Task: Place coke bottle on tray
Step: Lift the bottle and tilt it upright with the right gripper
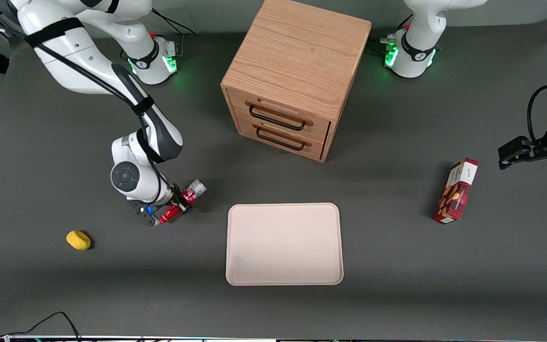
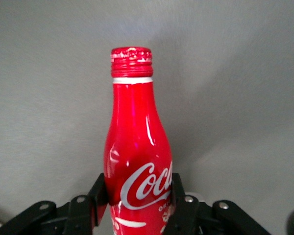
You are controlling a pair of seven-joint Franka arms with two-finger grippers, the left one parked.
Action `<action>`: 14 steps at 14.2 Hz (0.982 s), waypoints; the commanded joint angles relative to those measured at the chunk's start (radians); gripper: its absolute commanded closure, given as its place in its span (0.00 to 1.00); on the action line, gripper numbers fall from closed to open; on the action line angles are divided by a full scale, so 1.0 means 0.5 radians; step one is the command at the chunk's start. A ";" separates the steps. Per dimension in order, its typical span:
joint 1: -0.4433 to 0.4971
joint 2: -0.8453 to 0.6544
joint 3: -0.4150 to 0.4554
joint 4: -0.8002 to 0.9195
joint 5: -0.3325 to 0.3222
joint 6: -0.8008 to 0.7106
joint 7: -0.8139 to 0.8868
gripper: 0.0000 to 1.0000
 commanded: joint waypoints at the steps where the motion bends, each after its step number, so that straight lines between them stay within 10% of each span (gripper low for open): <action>1: 0.009 -0.062 0.008 0.424 -0.030 -0.498 -0.066 0.94; 5: 0.016 0.030 0.017 1.069 -0.055 -0.959 -0.430 0.91; 14: 0.062 0.618 0.346 1.745 -0.184 -0.819 -1.626 0.96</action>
